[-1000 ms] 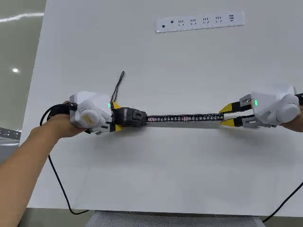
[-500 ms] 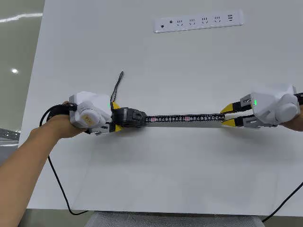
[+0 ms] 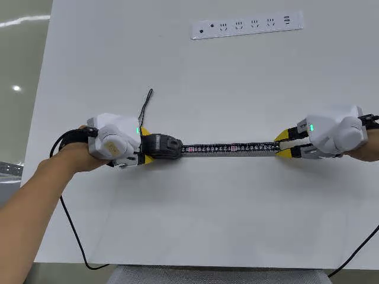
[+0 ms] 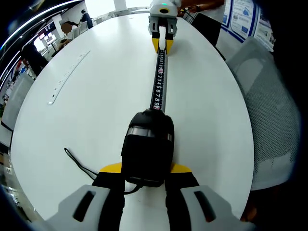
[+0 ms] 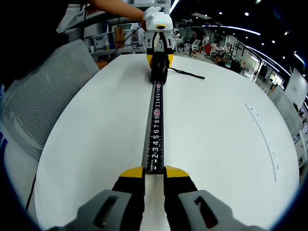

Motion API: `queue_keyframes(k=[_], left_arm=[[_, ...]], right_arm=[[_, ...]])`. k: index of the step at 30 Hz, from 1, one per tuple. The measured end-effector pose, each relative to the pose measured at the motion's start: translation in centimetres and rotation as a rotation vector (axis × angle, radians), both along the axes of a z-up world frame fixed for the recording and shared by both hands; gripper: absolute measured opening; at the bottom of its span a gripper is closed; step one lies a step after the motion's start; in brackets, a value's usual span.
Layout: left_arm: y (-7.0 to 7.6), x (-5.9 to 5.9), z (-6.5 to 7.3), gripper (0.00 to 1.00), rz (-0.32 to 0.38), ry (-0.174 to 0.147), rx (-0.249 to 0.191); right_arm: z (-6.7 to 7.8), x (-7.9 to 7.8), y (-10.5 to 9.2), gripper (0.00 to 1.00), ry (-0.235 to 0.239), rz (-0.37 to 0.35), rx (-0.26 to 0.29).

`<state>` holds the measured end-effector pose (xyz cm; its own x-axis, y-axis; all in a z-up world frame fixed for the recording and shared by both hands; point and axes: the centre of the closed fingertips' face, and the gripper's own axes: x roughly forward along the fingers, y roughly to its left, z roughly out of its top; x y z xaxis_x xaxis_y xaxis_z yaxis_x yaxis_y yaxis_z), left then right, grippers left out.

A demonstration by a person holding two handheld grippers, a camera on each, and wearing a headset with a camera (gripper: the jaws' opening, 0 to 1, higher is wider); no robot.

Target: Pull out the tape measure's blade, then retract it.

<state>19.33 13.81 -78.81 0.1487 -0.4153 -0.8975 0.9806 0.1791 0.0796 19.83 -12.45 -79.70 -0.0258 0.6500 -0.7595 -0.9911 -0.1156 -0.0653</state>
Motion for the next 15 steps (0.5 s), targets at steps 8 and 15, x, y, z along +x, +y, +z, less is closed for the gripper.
queue_keyframes(k=[8,15], left_arm=[[-0.23,-0.04,0.05,0.27,0.002,0.006,0.007],[-0.03,0.12,0.04,0.28,-0.014,0.003,0.025]], right_arm=[[-0.36,-0.05,0.02,0.14,0.011,-0.016,-0.012],[-0.38,-0.05,-0.21,0.16,0.008,-0.037,-0.009]])
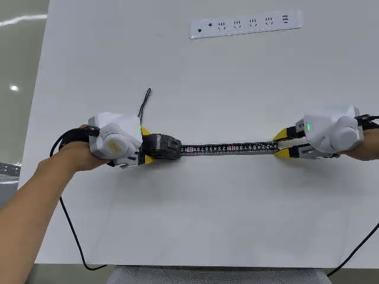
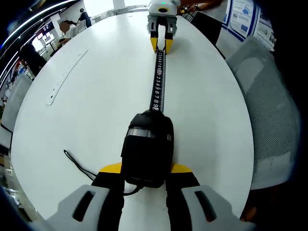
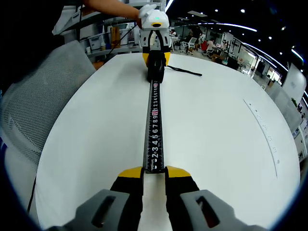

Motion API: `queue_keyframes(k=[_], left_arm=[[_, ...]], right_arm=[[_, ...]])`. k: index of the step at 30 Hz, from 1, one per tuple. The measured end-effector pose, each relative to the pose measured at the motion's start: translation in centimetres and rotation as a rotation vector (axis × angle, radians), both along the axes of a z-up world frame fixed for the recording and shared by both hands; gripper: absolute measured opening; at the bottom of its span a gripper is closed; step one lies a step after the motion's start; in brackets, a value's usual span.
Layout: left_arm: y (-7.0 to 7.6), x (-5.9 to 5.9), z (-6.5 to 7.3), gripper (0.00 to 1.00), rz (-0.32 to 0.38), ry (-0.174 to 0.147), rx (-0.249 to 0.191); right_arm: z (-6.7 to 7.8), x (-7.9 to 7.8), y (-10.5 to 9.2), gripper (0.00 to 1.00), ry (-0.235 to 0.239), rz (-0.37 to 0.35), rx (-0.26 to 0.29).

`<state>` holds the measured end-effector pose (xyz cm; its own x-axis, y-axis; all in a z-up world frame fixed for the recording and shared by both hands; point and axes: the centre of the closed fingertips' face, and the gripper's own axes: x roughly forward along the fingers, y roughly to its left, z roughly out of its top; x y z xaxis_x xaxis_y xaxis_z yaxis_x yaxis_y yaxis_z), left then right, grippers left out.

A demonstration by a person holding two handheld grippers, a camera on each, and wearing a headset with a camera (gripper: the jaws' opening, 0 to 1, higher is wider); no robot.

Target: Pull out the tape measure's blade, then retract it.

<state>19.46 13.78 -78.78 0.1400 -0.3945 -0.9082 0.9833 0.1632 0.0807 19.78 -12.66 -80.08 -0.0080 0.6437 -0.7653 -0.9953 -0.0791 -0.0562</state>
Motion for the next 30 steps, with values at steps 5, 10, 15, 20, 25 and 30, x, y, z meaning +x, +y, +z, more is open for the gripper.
queue_keyframes(k=[5,10,15,20,25,30], left_arm=[[-0.1,0.1,0.1,0.29,0.009,0.007,0.003],[0.3,0.1,0.2,0.32,0.022,0.008,-0.009],[1.2,-0.1,0.1,0.38,0.048,0.006,-0.009],[1.5,-0.5,0.2,0.41,0.078,0.009,-0.02],[1.5,-0.9,0.8,0.48,0.144,0.013,-0.059],[1.8,-1.4,1.1,0.53,0.211,0.006,-0.108]], right_arm=[[0.0,-0.1,-0.1,0.2,0.006,-0.013,0.003],[0.4,-0.1,-0.2,0.24,0.007,-0.044,0.018],[0.8,-0.3,-0.6,0.29,0.013,-0.072,0.017],[1.2,-0.7,-1.1,0.36,0.024,-0.123,0.021],[1.9,-1.1,-1.5,0.42,0.033,-0.197,0.038],[2.3,-1.8,-1.8,0.49,0.048,-0.276,0.054]])
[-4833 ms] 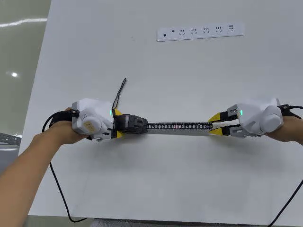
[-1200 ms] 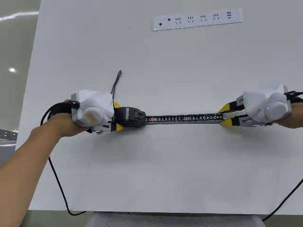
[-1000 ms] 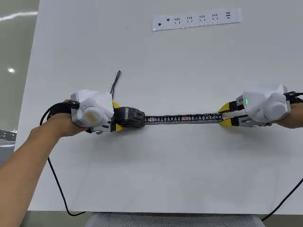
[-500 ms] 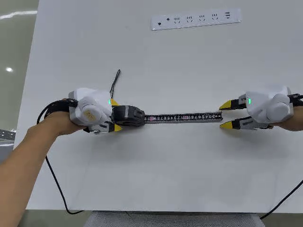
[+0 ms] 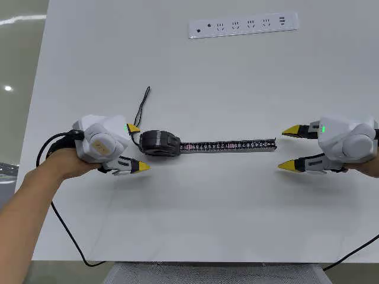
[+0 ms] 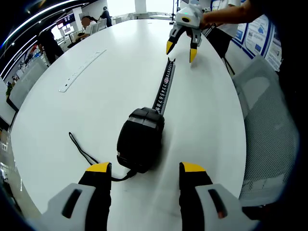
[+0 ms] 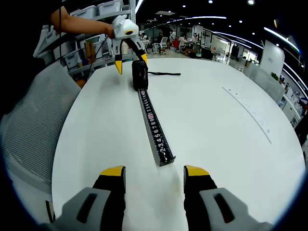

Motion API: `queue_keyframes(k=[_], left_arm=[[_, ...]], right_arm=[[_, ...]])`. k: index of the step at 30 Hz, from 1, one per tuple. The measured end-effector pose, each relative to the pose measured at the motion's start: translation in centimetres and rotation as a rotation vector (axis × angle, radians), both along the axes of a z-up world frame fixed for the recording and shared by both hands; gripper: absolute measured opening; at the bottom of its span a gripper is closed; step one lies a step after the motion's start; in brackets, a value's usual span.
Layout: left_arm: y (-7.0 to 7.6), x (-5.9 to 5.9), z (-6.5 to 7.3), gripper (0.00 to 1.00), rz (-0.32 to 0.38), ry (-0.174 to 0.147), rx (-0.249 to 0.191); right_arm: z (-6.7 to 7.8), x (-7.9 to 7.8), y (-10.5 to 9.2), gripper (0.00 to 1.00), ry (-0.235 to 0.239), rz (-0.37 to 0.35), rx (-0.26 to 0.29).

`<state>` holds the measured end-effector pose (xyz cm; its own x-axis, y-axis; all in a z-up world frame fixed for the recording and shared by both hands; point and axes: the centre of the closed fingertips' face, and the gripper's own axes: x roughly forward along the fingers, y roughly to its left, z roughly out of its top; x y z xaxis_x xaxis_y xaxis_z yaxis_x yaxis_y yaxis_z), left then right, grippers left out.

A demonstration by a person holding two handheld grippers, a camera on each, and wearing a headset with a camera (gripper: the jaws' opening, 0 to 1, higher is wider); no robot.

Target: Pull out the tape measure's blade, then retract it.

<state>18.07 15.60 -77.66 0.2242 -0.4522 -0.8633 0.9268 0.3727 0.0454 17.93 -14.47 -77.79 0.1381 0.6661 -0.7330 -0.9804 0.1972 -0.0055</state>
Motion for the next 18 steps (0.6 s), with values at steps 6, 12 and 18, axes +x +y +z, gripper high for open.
queue_keyframes(k=[6,12,18], left_arm=[[-0.3,-1.3,1.3,0.6,0.082,-0.016,-0.057],[-0.4,-2.6,2.6,0.67,0.157,-0.051,-0.114],[-1.4,-4.3,4.1,0.75,0.222,-0.079,-0.177]], right_arm=[[0.5,-1.2,0.0,0.57,0.014,-0.081,0.021],[1.6,-2.0,0.0,0.64,-0.001,-0.182,0.055],[2.4,-3.0,-0.3,0.72,-0.033,-0.258,0.073]])
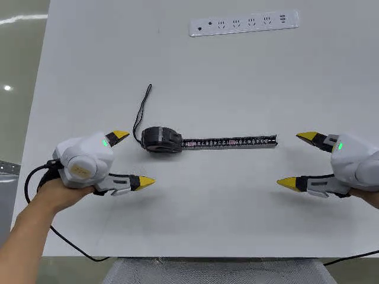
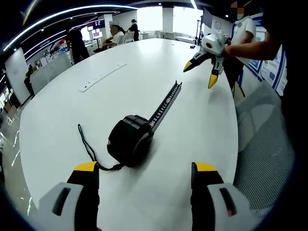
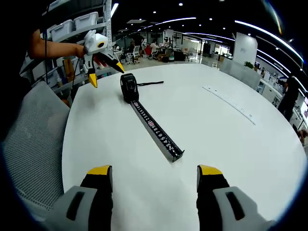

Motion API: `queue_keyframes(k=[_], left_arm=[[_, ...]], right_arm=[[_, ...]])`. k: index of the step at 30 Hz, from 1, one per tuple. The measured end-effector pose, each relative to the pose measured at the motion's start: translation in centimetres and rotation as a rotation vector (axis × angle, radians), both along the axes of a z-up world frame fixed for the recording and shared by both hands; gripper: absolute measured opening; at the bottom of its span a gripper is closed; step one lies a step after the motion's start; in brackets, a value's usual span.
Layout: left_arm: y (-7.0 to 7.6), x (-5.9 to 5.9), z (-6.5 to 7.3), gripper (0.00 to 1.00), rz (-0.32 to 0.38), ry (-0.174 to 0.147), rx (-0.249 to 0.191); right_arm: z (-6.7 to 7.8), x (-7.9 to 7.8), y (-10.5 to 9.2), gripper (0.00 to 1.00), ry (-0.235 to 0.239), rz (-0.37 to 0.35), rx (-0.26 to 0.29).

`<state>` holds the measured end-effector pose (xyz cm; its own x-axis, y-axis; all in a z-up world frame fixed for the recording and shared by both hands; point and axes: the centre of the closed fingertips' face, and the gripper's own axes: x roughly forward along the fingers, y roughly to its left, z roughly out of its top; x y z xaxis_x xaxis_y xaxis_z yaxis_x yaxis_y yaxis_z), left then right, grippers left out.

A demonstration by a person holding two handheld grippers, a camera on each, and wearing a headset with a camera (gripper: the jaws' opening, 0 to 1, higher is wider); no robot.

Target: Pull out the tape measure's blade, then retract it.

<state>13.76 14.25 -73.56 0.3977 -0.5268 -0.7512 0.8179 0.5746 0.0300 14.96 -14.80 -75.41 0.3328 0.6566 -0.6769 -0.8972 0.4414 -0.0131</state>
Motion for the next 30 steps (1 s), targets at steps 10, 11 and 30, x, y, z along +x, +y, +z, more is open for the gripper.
queue_keyframes(k=[10,11,30], left_arm=[[-1.6,-2.2,1.7,0.86,0.086,-0.055,-0.088],[-1.5,-2.2,1.6,0.86,0.091,-0.06,-0.093],[-1.2,-4.6,0.8,0.99,0.211,-0.084,-0.131]], right_arm=[[1.8,-1.6,-0.4,0.82,-0.026,-0.128,0.043],[1.9,-1.8,-0.5,0.83,-0.03,-0.134,0.044],[2.7,-4.1,-0.1,0.99,-0.062,-0.227,0.081]])
